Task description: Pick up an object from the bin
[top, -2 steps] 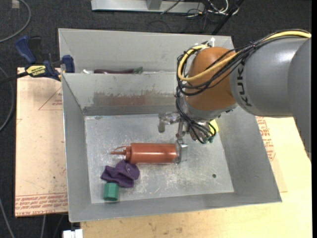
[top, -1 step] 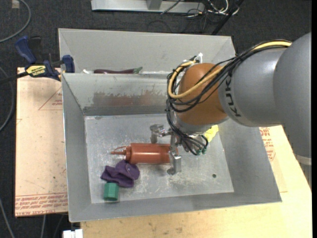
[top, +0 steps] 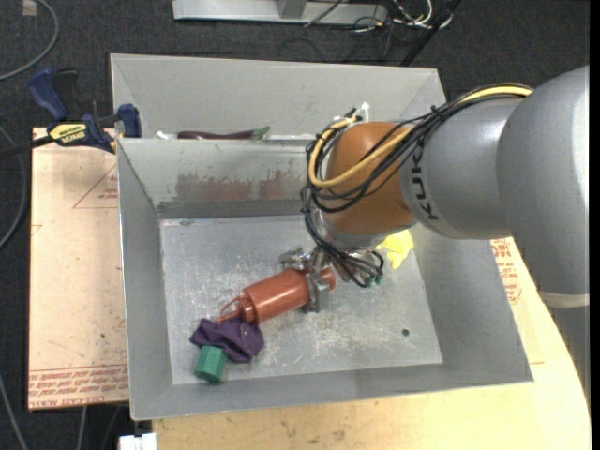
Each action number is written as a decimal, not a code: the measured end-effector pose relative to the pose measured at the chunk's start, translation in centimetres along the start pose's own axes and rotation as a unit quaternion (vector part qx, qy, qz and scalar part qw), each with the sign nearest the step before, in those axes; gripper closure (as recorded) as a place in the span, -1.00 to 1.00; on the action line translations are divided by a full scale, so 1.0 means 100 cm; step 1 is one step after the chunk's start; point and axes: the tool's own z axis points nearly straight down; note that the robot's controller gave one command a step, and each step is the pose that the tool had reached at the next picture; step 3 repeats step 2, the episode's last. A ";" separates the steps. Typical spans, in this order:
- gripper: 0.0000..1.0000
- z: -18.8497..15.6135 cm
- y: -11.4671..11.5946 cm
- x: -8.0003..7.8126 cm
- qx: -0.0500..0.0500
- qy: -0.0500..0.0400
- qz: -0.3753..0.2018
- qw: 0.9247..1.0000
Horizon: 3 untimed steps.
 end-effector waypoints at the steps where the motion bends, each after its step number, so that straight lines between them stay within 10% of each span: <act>1: 1.00 0.000 0.000 0.000 0.000 0.000 0.000 1.000; 2: 1.00 -0.133 -0.008 -0.012 0.000 -0.002 -0.017 1.000; 3: 1.00 -0.133 -0.008 -0.012 0.000 -0.002 -0.017 1.000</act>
Offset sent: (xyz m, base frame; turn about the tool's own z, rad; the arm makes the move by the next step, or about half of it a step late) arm 0.0122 -0.0034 0.1327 -0.0353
